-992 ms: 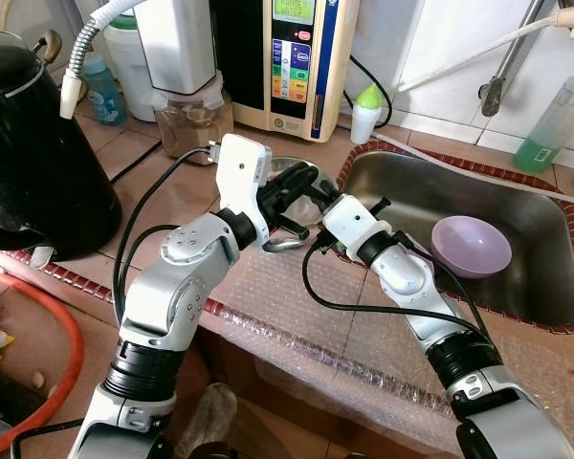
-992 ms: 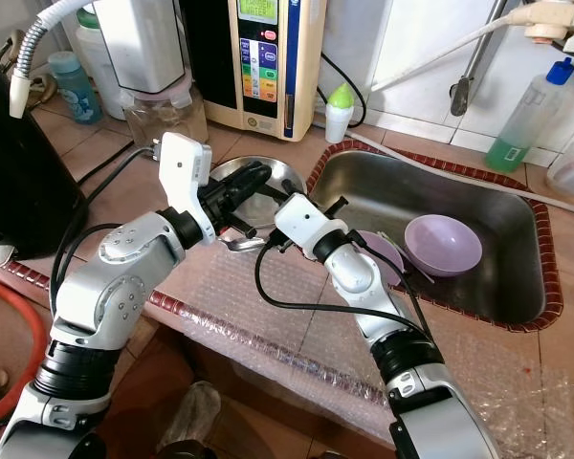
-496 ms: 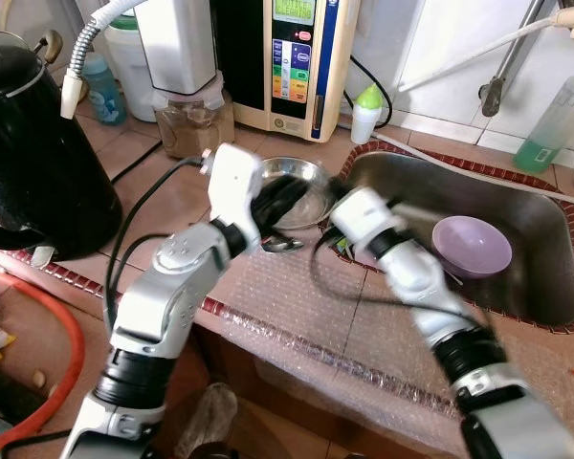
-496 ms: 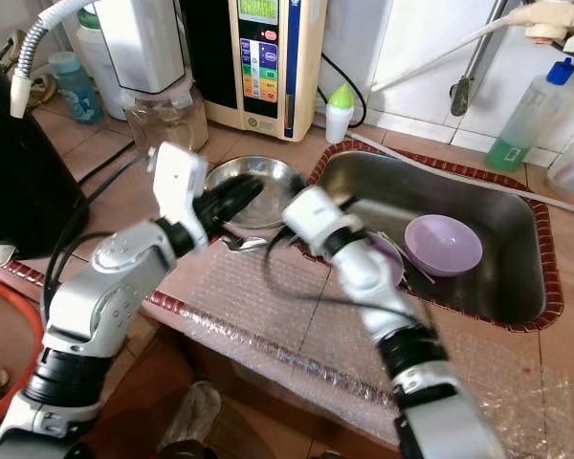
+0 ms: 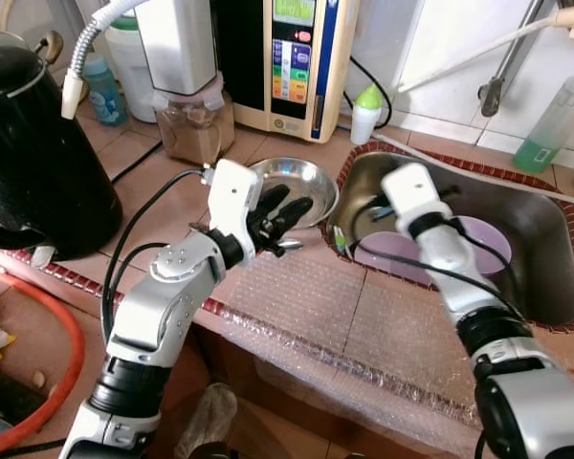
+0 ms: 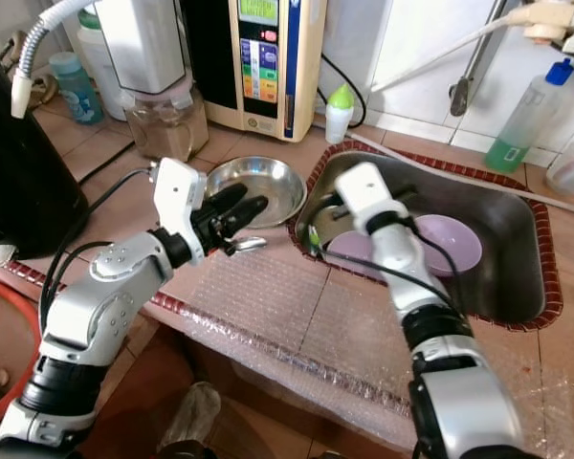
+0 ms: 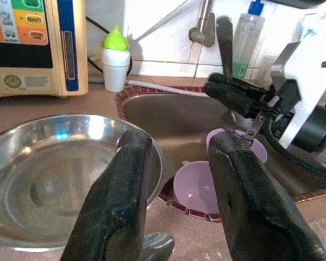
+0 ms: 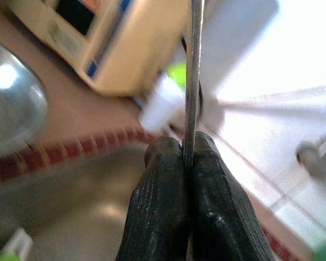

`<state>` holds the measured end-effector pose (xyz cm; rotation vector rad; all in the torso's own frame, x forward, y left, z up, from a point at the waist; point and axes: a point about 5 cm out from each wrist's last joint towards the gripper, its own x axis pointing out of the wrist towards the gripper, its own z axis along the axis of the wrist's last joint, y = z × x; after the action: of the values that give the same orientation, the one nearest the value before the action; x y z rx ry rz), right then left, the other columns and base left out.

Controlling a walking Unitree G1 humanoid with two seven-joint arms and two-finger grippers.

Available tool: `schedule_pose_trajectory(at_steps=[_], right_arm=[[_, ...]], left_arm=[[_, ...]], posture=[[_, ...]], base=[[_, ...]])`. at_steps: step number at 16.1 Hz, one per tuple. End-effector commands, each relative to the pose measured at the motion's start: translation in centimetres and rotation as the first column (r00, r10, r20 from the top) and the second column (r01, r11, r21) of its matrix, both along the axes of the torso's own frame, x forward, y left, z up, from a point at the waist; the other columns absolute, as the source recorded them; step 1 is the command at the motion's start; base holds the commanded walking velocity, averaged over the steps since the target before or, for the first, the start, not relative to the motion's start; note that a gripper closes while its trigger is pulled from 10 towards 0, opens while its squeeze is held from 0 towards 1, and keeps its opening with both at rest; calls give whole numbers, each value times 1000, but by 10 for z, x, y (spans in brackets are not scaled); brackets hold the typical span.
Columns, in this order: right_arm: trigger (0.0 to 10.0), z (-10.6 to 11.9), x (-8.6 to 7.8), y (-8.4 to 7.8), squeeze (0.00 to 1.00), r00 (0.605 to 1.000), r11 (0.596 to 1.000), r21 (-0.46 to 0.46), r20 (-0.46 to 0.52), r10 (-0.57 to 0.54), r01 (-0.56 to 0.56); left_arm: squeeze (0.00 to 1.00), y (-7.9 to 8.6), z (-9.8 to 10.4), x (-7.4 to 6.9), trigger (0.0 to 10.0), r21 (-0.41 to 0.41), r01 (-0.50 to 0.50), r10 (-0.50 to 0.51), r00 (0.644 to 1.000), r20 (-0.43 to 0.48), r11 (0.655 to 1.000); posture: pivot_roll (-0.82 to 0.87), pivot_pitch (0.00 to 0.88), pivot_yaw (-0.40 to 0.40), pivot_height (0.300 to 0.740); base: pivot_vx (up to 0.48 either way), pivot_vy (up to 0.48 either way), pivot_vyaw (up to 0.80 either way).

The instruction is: Kitchen organization

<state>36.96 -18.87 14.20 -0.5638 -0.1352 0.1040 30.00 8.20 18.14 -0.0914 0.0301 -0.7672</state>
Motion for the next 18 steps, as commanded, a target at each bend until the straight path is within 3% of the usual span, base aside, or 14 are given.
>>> schedule_pose_trajectory(at_steps=[1,4,9,10,11,18], right_arm=[[0,-5,1,-16,0,996,997,21,-43,-75,76],[0,-21,-4,-25,0,988,993,-32,-103,-112,110],[0,-58,-17,-26,0,947,982,13,-266,-180,190],[392,-60,-18,-26,0,943,981,16,-279,-181,193],[10000,-65,-20,-24,1000,936,982,21,-306,-173,189],[10000,-72,-24,-15,1000,937,984,47,-317,-146,169]], left_arm=[[1000,0,0,-4,10000,21,6,-6,1000,15,1000],[1000,3,-3,-2,10000,39,-25,25,1000,18,999],[1000,8,-7,-1,10000,62,-61,60,998,21,996],[1000,8,-7,0,10000,61,-67,66,998,22,996],[1000,9,-7,0,10000,66,-70,68,997,25,995],[1000,5,-25,-8,10000,77,-79,80,997,-21,994]], posture=[[73,0,7,740],[77,0,5,740],[81,1,1,740],[81,1,1,740],[82,0,-1,740],[71,0,-3,740]], base=[[0,0,0],[0,0,0],[0,0,0],[0,0,0],[0,0,0],[0,0,0]])
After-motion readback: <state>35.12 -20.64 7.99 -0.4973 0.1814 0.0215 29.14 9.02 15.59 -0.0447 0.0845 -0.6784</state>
